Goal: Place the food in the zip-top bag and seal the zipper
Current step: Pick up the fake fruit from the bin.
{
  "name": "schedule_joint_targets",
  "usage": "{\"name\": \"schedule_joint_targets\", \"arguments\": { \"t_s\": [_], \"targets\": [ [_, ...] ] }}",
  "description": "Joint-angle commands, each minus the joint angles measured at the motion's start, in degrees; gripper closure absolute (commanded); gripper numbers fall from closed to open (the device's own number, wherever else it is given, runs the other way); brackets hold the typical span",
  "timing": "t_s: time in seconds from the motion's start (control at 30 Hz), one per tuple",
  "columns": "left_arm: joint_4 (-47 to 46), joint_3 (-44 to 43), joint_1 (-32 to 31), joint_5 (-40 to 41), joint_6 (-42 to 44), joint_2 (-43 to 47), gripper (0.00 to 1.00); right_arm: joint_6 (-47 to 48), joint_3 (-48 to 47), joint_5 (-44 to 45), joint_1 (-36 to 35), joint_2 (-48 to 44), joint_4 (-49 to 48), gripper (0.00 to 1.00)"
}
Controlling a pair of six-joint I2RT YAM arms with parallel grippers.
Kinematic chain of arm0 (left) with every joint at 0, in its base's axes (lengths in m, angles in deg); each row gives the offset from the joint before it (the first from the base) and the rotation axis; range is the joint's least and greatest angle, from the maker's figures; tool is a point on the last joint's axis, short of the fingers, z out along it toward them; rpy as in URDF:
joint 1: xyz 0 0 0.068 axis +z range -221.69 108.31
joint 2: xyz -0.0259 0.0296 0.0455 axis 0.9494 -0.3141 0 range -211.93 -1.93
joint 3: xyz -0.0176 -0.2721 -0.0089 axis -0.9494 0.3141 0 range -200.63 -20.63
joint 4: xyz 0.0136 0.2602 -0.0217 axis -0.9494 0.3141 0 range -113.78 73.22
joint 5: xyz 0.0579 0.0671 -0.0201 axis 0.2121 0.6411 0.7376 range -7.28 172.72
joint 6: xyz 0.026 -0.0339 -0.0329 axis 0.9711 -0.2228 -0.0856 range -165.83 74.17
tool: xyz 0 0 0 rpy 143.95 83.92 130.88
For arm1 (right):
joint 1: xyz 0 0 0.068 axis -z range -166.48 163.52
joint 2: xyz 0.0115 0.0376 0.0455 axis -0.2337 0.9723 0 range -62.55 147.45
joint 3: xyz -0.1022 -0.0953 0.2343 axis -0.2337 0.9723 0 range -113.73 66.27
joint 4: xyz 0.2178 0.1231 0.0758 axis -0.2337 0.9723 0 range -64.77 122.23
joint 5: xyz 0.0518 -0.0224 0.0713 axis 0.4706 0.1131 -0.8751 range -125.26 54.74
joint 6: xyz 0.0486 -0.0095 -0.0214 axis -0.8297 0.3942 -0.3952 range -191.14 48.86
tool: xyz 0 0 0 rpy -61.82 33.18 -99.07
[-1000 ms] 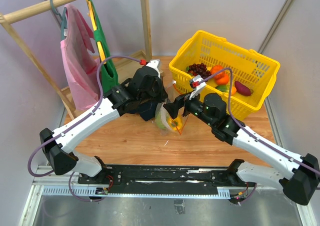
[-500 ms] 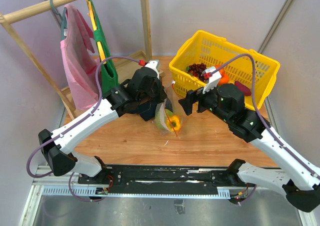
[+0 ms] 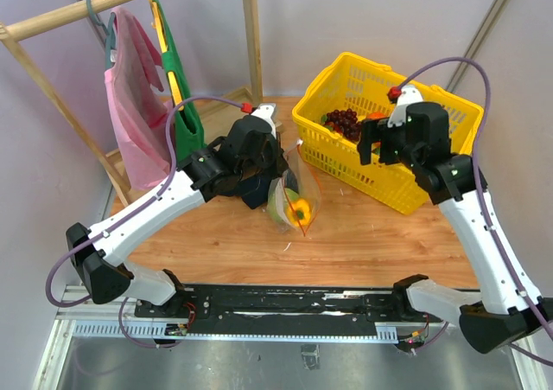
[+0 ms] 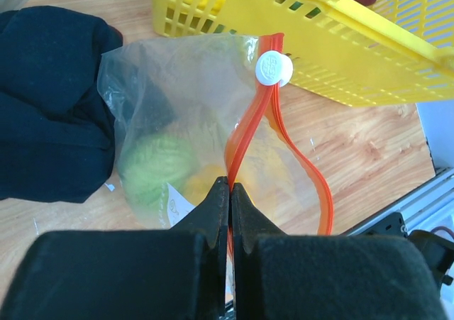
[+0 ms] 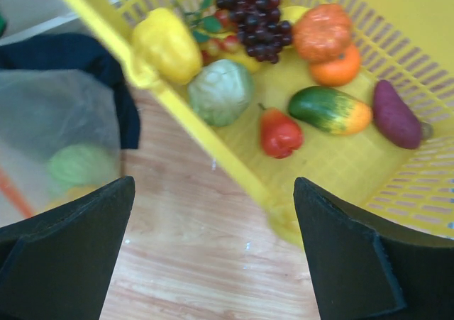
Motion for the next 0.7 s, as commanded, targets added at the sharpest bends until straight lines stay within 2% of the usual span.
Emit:
{"name": "schedule_joint_targets", "arguments": {
  "t_s": [0.0, 0.33, 0.5, 0.67],
  "targets": [
    [-0.71, -0.77, 0.11, -0.5, 2.04, 2.08, 1.0, 2.9, -3.19, -5.57, 9.03, 2.84, 2.76, 0.05],
    [-1.69, -0.47, 0.11, -1.33, 3.92, 2.65, 1.0, 3.63, -2.78, -18.37, 27.65, 10.85, -1.24, 0.05],
    [-2.45, 0.33, 0.1, -2.04, 4.21, 2.86, 1.0, 3.77, -4.02, -23.05, 32.74, 19.73, -3.88, 0.05],
    [-2.19, 0.24, 0.11, -2.17, 4.64, 2.91, 1.0, 5.99, -7.86, -23.59, 33.81, 28.62, -4.21, 0.04]
  ]
}}
